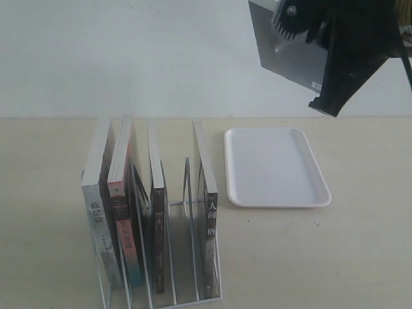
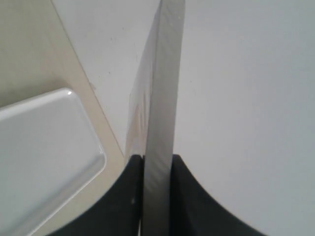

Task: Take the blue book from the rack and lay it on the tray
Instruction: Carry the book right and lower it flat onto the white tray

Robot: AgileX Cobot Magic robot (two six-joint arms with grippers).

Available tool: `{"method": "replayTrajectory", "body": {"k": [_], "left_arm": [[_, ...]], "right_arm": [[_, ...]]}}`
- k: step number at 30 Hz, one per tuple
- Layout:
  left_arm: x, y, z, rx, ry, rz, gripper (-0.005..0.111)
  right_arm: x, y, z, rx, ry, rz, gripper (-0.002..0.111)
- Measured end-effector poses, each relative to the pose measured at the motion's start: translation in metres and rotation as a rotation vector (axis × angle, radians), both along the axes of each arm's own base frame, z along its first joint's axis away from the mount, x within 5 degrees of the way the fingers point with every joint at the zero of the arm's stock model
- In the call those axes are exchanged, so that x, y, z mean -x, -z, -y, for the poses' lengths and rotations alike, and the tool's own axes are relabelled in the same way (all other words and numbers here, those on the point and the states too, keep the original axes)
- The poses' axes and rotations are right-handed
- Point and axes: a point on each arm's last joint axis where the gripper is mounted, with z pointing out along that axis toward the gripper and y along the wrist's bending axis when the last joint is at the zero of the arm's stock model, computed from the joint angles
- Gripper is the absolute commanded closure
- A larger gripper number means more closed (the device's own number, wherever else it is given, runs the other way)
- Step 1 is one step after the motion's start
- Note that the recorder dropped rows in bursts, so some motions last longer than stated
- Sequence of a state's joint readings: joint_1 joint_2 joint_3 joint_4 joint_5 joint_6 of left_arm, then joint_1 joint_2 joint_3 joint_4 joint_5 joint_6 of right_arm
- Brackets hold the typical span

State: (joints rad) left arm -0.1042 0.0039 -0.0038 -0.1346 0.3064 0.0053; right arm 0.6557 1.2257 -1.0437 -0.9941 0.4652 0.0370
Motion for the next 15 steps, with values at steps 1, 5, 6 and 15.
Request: {"method": "replayTrajectory", "body": {"k": [1, 5, 6, 15], "left_arm": [[0.0, 0.0, 0.0, 0.0, 0.0, 0.0, 0.103], [0.0, 0.0, 0.0, 0.0, 0.0, 0.0, 0.103], [0.0, 0.0, 0.0, 0.0, 0.0, 0.0, 0.103], [0.0, 0.0, 0.0, 0.0, 0.0, 0.0, 0.103]], "right_arm": [[-0.006, 0.004, 0.003, -0.012, -0.004, 0.001, 0.108], [-0.03, 0.021, 0.017, -0.058, -0.022, 0.0, 0.108], [-0.037, 0.026, 0.022, -0.069, -0.026, 0.0, 0.108], [-0.092, 0.101, 0.023, -0.042, -0.089, -0.142, 0.108]]}}
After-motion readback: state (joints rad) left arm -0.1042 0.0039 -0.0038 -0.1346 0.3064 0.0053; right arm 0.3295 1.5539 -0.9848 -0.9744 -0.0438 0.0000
